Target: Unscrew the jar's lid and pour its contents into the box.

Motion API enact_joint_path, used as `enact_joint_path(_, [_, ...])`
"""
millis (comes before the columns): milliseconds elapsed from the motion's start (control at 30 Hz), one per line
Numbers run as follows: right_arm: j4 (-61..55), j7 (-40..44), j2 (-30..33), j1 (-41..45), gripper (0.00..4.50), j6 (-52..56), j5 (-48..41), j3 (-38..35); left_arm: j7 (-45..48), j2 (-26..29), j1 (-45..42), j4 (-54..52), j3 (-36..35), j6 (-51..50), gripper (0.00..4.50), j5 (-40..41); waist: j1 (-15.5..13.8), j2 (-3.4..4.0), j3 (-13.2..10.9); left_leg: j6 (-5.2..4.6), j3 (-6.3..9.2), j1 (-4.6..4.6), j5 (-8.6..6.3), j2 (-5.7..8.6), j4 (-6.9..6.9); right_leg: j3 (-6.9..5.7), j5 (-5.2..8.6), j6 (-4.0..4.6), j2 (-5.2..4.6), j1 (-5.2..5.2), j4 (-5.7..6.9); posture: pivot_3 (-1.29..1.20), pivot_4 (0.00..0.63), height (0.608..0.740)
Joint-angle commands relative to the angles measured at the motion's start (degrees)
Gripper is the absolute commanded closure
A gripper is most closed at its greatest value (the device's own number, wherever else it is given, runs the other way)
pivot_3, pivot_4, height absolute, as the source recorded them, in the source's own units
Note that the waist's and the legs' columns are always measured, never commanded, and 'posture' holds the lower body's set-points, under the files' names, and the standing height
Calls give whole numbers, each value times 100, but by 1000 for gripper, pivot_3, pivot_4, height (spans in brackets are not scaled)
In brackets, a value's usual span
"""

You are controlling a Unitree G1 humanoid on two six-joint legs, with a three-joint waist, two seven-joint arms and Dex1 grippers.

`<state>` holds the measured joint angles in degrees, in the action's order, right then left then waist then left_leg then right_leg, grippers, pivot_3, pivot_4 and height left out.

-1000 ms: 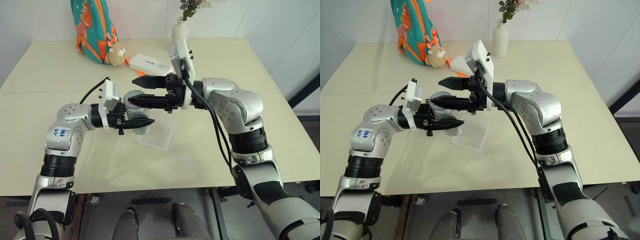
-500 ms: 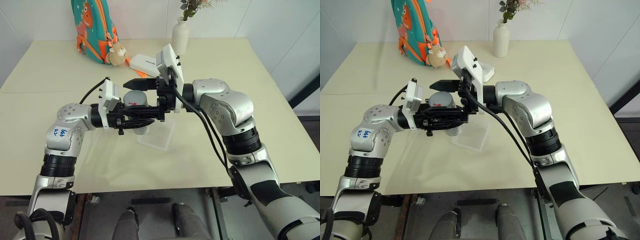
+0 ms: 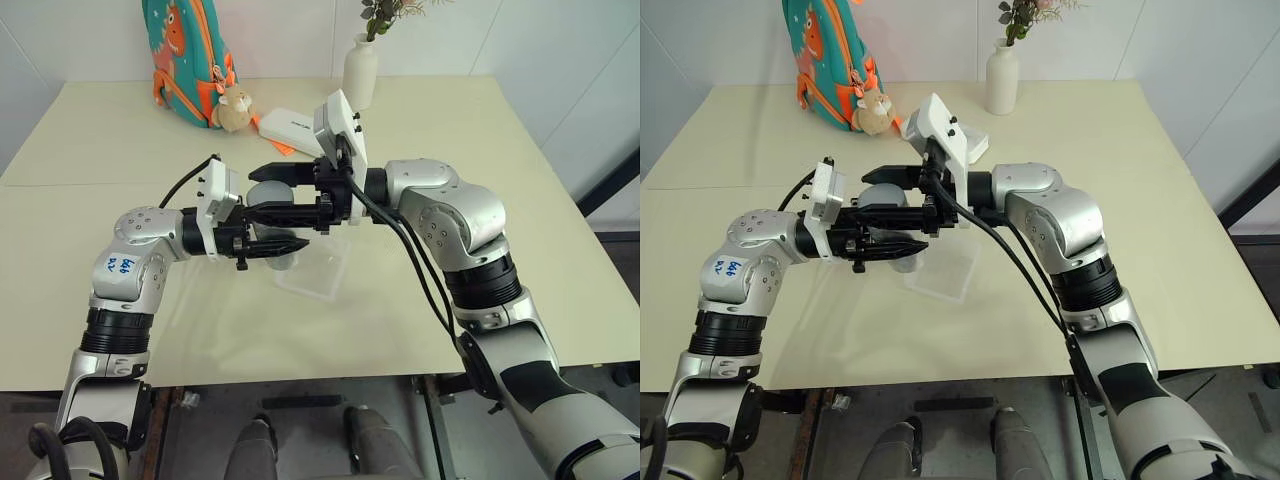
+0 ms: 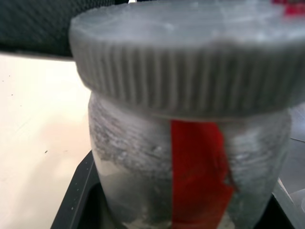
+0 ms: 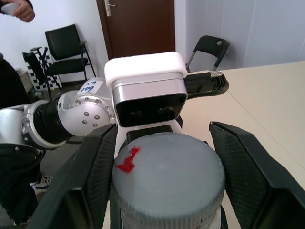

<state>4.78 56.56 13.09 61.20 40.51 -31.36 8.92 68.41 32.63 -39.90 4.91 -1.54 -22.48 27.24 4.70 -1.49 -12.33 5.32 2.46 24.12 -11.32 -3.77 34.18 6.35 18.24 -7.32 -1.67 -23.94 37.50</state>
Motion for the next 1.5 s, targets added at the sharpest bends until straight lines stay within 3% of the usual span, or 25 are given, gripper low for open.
enact_joint_path(33, [-173, -335, -302, 161, 1299, 466, -878, -805, -3, 81, -46, -208, -138, 34, 2499, 131, -1, 0, 0, 0, 0, 0, 0, 0, 0, 0, 0, 0, 0, 0, 0, 0, 150, 740])
enact_joint_path(133, [-233, -686, -516, 256, 1299, 938, -1697, -1462, -14, 81, -19, -233, -138, 30, 2499, 135, -7, 0, 0, 0, 1, 0, 0, -1, 0, 0, 0, 0, 0, 0, 2, 0, 150, 740])
enact_joint_path(233, [-405, -852, -401, 160, 1299, 1118, -1962, -1671, -16, 92, 8, -257, -148, 26, 2499, 140, -14, 0, 0, 0, 1, 0, 0, -1, 0, 0, 0, 0, 0, 0, 2, 0, 150, 740])
enact_joint_path(467, [-864, -587, 296, -242, 1299, 727, -1181, -911, 0, 93, -5, -211, -152, 36, 2499, 143, 18, 0, 0, 0, 0, 1, 0, 0, -1, 1, 1, 1, 0, 0, -3, 0, 150, 740])
enact_joint_path(700, [-639, -462, 248, -90, 82, 220, -522, -274, 8, 60, -38, -187, -125, 33, 2499, 143, 5, 0, 0, -1, -1, 2, 0, -3, -3, 4, 1, 2, 5, -6, 2, 0, 150, 740])
enact_joint_path(1033, [-427, -98, 208, -34, 82, -59, -39, 212, -34, 52, -6, -235, -135, 8, 2499, 158, -1, 0, 0, 0, -1, 3, 0, -3, -2, 3, 1, 2, 5, -6, 1, 0, 150, 740])
enact_joint_path(1500, [-247, -54, 144, 36, 82, -180, 39, 62, -63, 59, -1, -244, -135, 12, 2499, 161, 0, 0, 0, 0, -1, 3, 0, -3, -2, 3, 1, 2, 5, -6, 1, 0, 150, 740])
